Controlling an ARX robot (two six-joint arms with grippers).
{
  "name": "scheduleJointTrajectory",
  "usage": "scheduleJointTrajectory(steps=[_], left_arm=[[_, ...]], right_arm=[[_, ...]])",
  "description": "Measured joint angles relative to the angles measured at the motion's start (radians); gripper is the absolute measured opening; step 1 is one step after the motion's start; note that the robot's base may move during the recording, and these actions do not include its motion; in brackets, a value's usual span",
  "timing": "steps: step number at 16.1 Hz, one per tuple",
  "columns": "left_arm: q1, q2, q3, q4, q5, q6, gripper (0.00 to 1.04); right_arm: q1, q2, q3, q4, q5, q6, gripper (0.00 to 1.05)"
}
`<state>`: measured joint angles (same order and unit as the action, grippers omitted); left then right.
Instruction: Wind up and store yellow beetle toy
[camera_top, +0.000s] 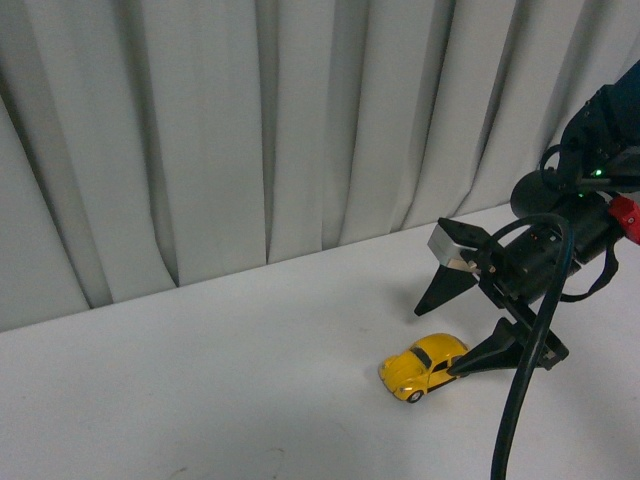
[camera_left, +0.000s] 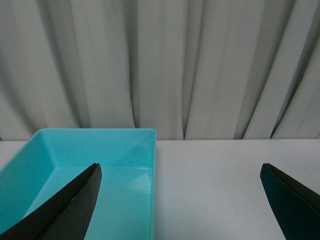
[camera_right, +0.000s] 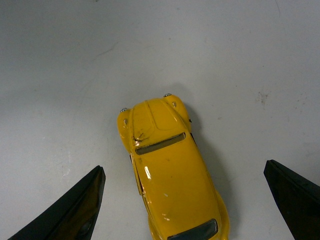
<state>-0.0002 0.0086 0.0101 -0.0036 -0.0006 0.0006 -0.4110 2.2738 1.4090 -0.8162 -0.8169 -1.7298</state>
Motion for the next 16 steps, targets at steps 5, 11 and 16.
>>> scheduleJointTrajectory(steps=[5,11,16], left_arm=[[0.000,0.000,0.000,0.000,0.000,0.000,0.98],[0.000,0.000,0.000,0.000,0.000,0.000,0.98],[0.000,0.000,0.000,0.000,0.000,0.000,0.98]], right_arm=[[0.033,0.023,0.000,0.017,0.061,0.000,0.98],[0.054,0.043,0.001,0.023,0.101,0.000,0.97],[0.059,0.048,0.005,0.021,0.133,0.000,0.45]])
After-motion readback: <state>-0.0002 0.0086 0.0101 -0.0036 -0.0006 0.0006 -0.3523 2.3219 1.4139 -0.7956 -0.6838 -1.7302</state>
